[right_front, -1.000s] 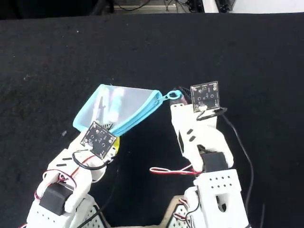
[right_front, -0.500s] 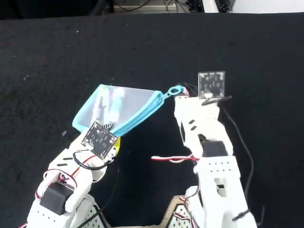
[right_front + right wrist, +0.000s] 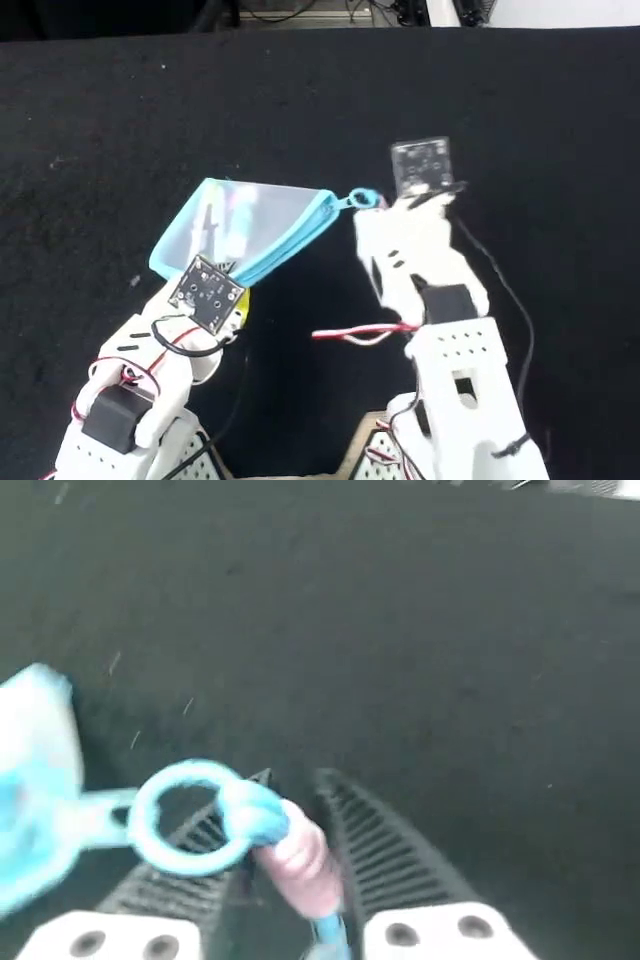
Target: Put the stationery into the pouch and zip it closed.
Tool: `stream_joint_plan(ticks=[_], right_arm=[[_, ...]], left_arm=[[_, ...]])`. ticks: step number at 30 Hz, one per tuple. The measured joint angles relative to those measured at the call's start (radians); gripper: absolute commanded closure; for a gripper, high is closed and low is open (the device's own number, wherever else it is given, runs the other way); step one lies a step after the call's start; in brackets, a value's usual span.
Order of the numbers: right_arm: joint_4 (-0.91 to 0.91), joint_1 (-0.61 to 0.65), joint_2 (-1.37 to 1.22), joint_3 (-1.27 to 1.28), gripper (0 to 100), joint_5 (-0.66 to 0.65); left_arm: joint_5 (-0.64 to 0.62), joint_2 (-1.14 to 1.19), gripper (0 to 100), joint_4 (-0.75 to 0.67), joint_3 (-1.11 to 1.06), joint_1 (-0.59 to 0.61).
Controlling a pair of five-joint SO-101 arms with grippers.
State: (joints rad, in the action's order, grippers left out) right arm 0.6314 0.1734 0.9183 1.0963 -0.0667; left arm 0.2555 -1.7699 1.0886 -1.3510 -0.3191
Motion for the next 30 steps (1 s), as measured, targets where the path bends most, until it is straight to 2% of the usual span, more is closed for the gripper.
stream_joint_plan(ticks=[3, 10, 15, 19, 22, 26, 27, 30], right_arm=[[0.107, 0.066, 0.074, -0.003, 69.9, -0.02], [0.166, 0.091, 0.315, 0.021, 69.8, -0.018], [0.163, 0.091, 0.511, 0.12, 69.8, -0.018], [0.1, 0.091, 0.549, 0.192, 70.1, -0.018], [0.046, 0.08, 0.537, 0.21, 77.6, -0.018], [-0.031, 0.032, 0.466, 0.227, 97.5, -0.018], [-0.057, 0.025, 0.448, 0.239, 99.2, -0.018], [-0.153, 0.021, 0.374, 0.284, 92.9, -0.018]], left_arm=[[0.0, 0.0, 97, 0.002, 0.0, 0.002], [0.0, 0.0, 97, 0.009, 0.018, 0.014], [-0.002, 0.0, 97, -0.041, 0.023, 0.107], [-0.002, 0.0, 97, -0.095, 0.028, 0.206], [-0.003, 0.0, 97, -0.133, 0.028, 0.261], [-0.008, 0.012, 97, -0.206, 0.028, 0.316], [-0.008, 0.015, 97, -0.227, 0.028, 0.328], [-0.009, 0.018, 97, -0.27, 0.028, 0.35]])
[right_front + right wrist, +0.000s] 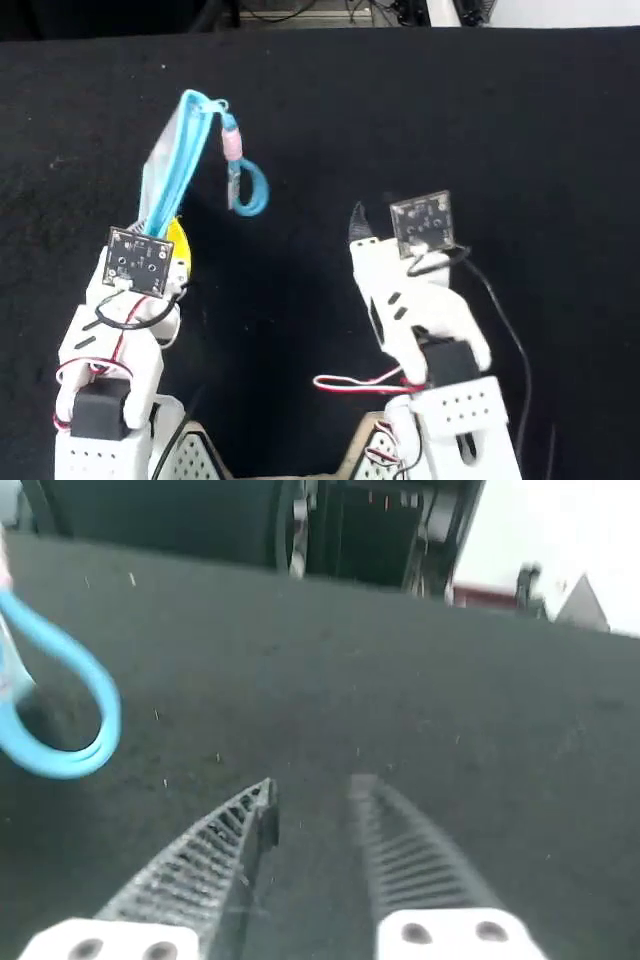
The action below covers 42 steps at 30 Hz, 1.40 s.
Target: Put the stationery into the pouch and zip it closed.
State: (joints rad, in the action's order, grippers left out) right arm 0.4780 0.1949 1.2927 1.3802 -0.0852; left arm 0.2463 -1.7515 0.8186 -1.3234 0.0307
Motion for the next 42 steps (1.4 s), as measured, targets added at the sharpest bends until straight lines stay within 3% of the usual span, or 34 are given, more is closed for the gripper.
stream_joint_plan(ticks=[16, 21, 32, 42], right_arm=[[-0.29, -0.008, -0.204, 0.149, 91.0, -0.012], [-0.301, -0.009, -0.204, 0.166, 91.0, -0.012], [-0.307, -0.009, -0.206, 0.167, 91.0, -0.012], [-0.307, -0.009, -0.206, 0.169, 91.0, -0.012]], left_arm=[[0.0, 0.0, 97, -0.169, -0.091, 0.003], [0.0, -0.009, 97, -0.292, -0.169, 0.002], [-0.002, 0.003, 97, -0.414, -0.176, 0.02], [-0.002, 0.003, 97, -0.423, -0.176, 0.021]])
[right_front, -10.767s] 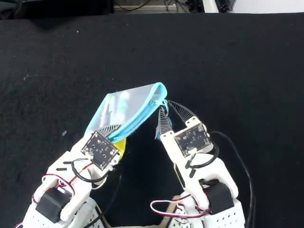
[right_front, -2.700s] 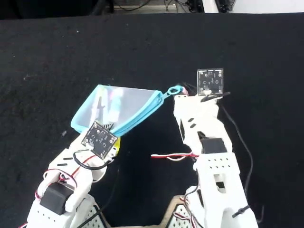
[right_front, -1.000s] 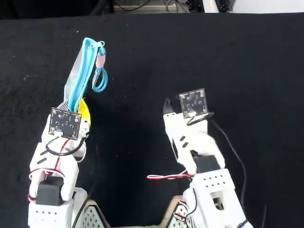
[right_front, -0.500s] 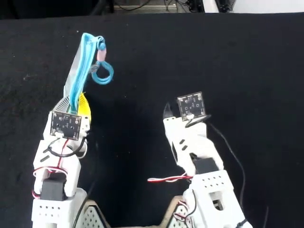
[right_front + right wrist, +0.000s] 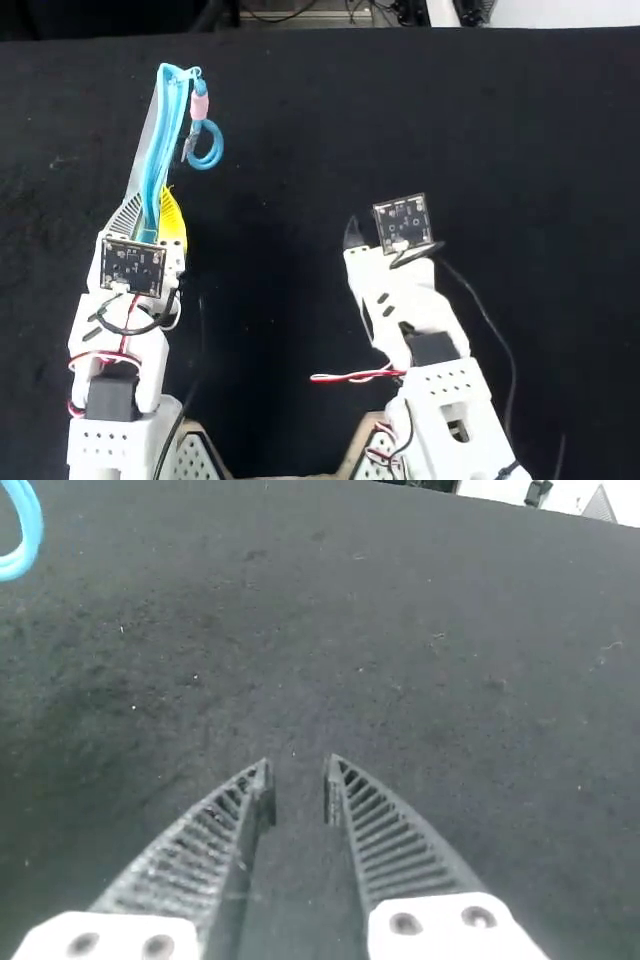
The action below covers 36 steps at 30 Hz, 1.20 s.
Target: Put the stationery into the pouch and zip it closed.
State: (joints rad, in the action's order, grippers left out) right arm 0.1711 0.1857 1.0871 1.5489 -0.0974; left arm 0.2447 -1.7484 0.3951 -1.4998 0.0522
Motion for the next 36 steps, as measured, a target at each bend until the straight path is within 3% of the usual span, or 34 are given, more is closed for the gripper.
stream_joint_plan(ticks=[11, 18, 36], right_arm=[[0.0, 0.0, 0.0, 0.006, 91.0, 0.0], [0.0, 0.0, 0.0, 0.006, 91.0, 0.0], [0.0, 0.0, 0.0, 0.006, 91.0, 0.0]], left_arm=[[0.0, 0.0, 97, 0.003, 0.038, 0.0], [0.0, 0.078, 97, 0.083, 0.137, 0.0], [0.0, 1.003, 97, 0.081, 0.79, 0.002]])
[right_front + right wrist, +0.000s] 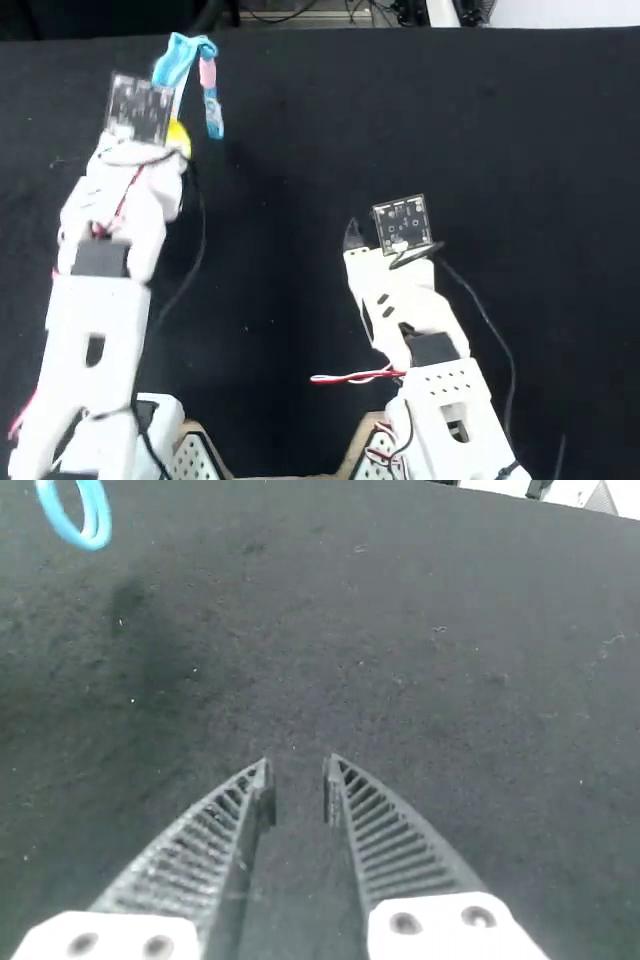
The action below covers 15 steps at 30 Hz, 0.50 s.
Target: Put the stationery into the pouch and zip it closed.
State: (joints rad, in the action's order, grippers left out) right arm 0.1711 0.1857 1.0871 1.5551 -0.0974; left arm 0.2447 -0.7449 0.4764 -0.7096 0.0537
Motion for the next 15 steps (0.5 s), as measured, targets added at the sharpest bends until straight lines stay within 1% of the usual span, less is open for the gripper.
stream_joint_plan(ticks=[3, 7, 12, 15], right_arm=[[0.0, 0.0, 0.0, 0.0, 91.0, 0.0], [0.0, 0.0, 0.0, 0.0, 91.0, 0.0], [0.0, 0.0, 0.0, 0.0, 91.0, 0.0], [0.0, 0.0, 0.0, 0.0, 91.0, 0.0]], left_arm=[[0.002, 0.138, 97, -0.003, 0.058, -0.012], [0.008, 0.244, 97, -0.012, 0.103, -0.075], [0.006, 0.292, 97, -0.008, 0.106, -0.157], [0.003, 0.299, 97, -0.003, 0.103, -0.184]])
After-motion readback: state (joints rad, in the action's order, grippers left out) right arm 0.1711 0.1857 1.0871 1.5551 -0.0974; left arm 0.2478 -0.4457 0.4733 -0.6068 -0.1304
